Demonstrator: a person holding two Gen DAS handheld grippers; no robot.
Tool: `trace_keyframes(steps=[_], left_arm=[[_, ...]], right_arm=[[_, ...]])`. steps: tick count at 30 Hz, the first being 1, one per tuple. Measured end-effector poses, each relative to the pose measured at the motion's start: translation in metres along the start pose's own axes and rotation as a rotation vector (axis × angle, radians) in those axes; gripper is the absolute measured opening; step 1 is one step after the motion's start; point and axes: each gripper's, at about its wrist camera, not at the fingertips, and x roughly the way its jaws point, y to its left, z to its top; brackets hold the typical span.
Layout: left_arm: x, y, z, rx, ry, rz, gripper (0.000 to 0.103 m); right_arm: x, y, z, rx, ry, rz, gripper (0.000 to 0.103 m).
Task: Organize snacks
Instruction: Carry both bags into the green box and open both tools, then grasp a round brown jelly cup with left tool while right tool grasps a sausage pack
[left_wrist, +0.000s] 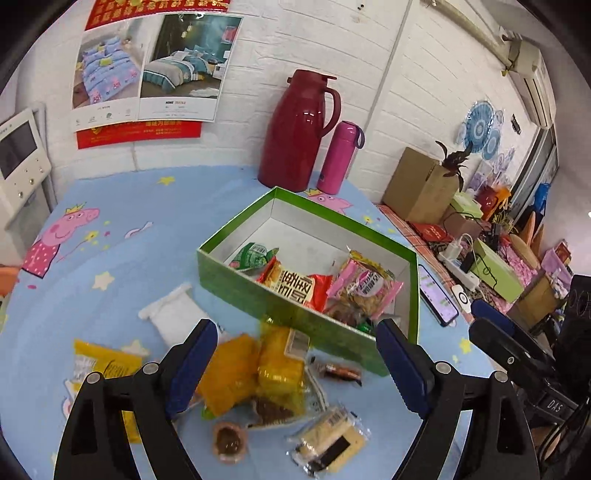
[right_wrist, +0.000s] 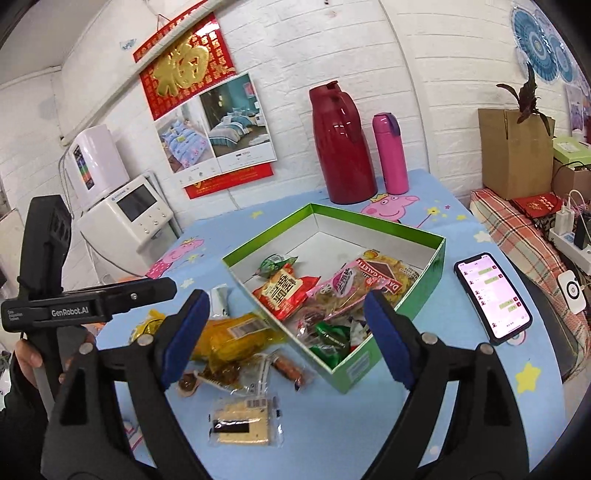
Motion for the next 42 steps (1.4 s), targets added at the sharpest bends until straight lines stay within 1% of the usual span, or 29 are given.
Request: trace_keyframes(steps=[5, 7, 9, 12, 14, 15, 17, 18, 19, 23, 26, 28, 30, 32, 33, 34, 35, 39, 42], left_arm=[[-0.031, 0.021, -0.040, -0.018, 0.005, 0.024, 0.090], [-0.035, 0.029, -0.057, -0.025, 0.011, 0.052, 0.090], [-0.037, 0.037, -0.073, -0.014, 0.027, 0.074, 0.090], [-0.030, 0.043, -0.093, 0.017, 0.044, 0.083, 0.089], [-0.023, 0.044, -0.104, 0.038, 0.058, 0.077, 0.087], [-0.019, 0.043, -0.108, 0.050, 0.065, 0.076, 0.086], [-0.007, 0.038, -0.112, 0.079, 0.087, 0.078, 0.077], [-0.002, 0.037, -0.114, 0.090, 0.094, 0.078, 0.075], [0.002, 0.035, -0.116, 0.101, 0.101, 0.078, 0.072], [0.022, 0.032, -0.115, 0.119, 0.113, 0.085, 0.068], [0.036, 0.038, -0.112, 0.101, 0.133, 0.082, 0.067], [0.043, 0.041, -0.111, 0.097, 0.143, 0.085, 0.066], [0.048, 0.043, -0.111, 0.095, 0.151, 0.087, 0.066], [0.054, 0.044, -0.111, 0.098, 0.164, 0.084, 0.056], [0.057, 0.045, -0.110, 0.101, 0.176, 0.083, 0.054], [0.057, 0.045, -0.110, 0.111, 0.168, 0.090, 0.052], [0.058, 0.044, -0.111, 0.120, 0.170, 0.096, 0.051], [0.060, 0.044, -0.111, 0.129, 0.168, 0.102, 0.051], [0.059, 0.043, -0.114, 0.141, 0.162, 0.112, 0.051]], right_arm=[[-0.016, 0.016, -0.021, -0.005, 0.035, 0.037, 0.086], [-0.019, 0.022, -0.032, -0.016, 0.052, 0.047, 0.086], [-0.016, 0.025, -0.043, -0.035, 0.084, 0.033, 0.086], [-0.003, 0.024, -0.058, -0.050, 0.143, 0.002, 0.085], [0.007, 0.026, -0.068, -0.075, 0.180, -0.013, 0.076], [0.014, 0.027, -0.071, -0.091, 0.199, -0.018, 0.073], [0.028, 0.029, -0.075, -0.129, 0.232, -0.017, 0.062], [0.037, 0.032, -0.076, -0.151, 0.245, -0.018, 0.061], [0.044, 0.034, -0.076, -0.170, 0.253, -0.021, 0.059], [0.077, 0.037, -0.072, -0.232, 0.267, -0.065, 0.057], [0.100, 0.037, -0.071, -0.257, 0.284, -0.088, 0.056], [0.110, 0.036, -0.073, -0.279, 0.288, -0.128, 0.056], [0.116, 0.031, -0.076, -0.277, 0.306, -0.127, 0.056], [0.119, 0.023, -0.078, -0.232, 0.343, -0.118, 0.056], [0.117, 0.020, -0.079, -0.213, 0.351, -0.114, 0.056], [0.115, 0.018, -0.082, -0.202, 0.363, -0.106, 0.052], [0.113, 0.018, -0.085, -0.199, 0.377, -0.088, 0.046], [0.110, 0.023, -0.086, -0.213, 0.369, -0.081, 0.046], [0.118, 0.024, -0.083, -0.207, 0.368, -0.104, 0.046]])
